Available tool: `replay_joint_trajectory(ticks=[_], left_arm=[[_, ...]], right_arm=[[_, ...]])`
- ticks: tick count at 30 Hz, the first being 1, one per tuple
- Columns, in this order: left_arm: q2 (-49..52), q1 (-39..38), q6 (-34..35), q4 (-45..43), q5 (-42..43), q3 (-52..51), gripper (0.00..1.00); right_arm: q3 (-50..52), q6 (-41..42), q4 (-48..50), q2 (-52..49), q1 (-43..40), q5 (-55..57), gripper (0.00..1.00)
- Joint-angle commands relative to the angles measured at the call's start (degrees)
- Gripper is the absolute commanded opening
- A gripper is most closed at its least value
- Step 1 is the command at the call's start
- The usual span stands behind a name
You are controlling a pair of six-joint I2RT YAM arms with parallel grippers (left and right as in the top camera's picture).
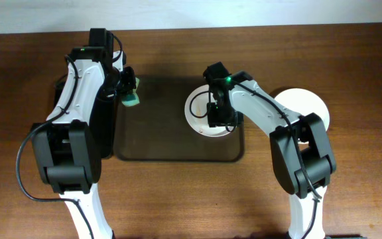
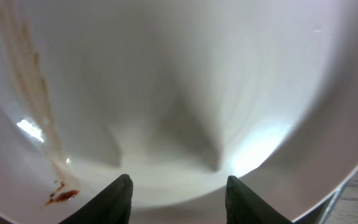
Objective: Clean dirty plates on tray and stack at the side
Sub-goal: 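Grasp the pinkish-white plate rim with the right gripper and pull it forward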
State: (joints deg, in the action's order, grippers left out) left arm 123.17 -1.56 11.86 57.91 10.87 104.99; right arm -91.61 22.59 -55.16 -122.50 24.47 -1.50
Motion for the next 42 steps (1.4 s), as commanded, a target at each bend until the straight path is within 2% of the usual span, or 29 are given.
replay_joint_trajectory(ticks=[1,3,5,7,11,19,21,29,31,36,39,40,41,42], left_arm=[[-0.07,-0.33,0.52,0.04,-0.24,0.04,0.0],[-0.07,-0.31,0.5,0.04,-0.24,0.04,0.0],[-0.07,-0.31,0.5,0.04,-0.26,0.04,0.0],[-0.07,-0.33,0.52,0.04,-0.24,0.04,0.0],[-0.07,-0.33,0.52,0.02,-0.26,0.04,0.01],[-0.07,-0.33,0.5,0.04,-0.26,0.04,0.0],[-0.07,-0.31,0.52,0.04,-0.26,0.04,0.01],[-0.07,-0.33,0.52,0.07,-0.24,0.04,0.0],[-0.07,-0.33,0.52,0.11,-0.24,0.04,0.01],[-0.07,-0.33,0.5,0.5,-0.24,0.04,0.0],[-0.07,-0.33,0.52,0.9,-0.24,0.04,0.01],[-0.07,-0.33,0.5,1.14,-0.24,0.04,0.01],[-0.07,-0.33,0.5,1.29,-0.24,0.04,0.0],[-0.07,-0.31,0.5,1.36,-0.24,0.04,0.01]], right_arm=[[-0.46,-1.62,-0.15,-0.26,0.33,1.29,0.49],[-1.46,-2.86,-0.72,0.0,-0.02,0.98,0.49],[-6.69,-2.86,-2.75,1.77,-1.9,1.18,0.49],[-10.47,-2.86,-4.48,2.56,-4.31,2.29,0.54],[-9.66,-2.89,-4.72,0.22,-8.48,2.23,0.55],[-9.53,-2.86,-4.24,-5.4,-8.26,1.53,0.55],[-9.53,-2.89,-4.44,-5.4,-8.0,-1.53,0.55],[-9.53,-2.67,-4.92,-5.4,-1.42,-1.75,0.55],[-9.53,-2.19,-5.99,-5.4,-0.94,-6.69,0.54],[-9.53,5.68,-2.14,-5.4,-3.19,-6.97,0.54],[-9.53,6.73,-0.63,-5.4,-3.93,-10.49,0.54],[-9.53,7.41,0.35,-5.4,-3.85,-10.97,0.52],[-9.49,9.01,1.49,-5.42,-3.8,-10.93,0.44],[-9.18,10.4,3.37,-5.42,-3.69,-10.75,0.41]])
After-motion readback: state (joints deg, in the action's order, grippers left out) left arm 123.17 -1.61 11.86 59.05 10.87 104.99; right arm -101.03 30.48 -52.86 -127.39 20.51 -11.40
